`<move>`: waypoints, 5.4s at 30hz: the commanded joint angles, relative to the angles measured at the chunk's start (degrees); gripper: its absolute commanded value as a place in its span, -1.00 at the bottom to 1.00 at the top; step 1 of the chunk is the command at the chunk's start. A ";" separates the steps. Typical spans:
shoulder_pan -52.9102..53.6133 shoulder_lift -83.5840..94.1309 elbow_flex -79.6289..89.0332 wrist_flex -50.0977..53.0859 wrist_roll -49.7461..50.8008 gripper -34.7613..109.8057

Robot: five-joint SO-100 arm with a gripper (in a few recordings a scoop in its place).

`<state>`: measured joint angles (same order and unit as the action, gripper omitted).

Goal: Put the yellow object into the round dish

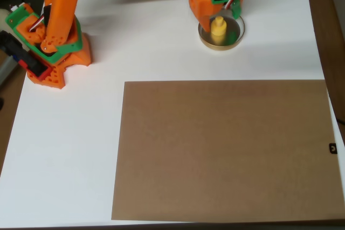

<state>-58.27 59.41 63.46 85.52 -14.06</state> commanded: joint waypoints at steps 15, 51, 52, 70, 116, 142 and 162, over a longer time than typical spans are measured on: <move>8.35 42.28 32.26 -0.88 -12.22 -0.18; 68.38 101.25 71.89 -14.94 -5.36 -0.23; 70.14 102.30 72.60 -15.82 -4.83 -0.23; 79.54 119.44 94.13 -25.66 6.06 -0.23; 85.34 127.71 105.47 -25.05 9.32 -0.45; 85.34 127.71 105.47 -25.05 9.32 -0.47; 85.34 127.71 105.47 -25.05 9.32 -0.47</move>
<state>26.72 185.98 169.80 59.85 -4.13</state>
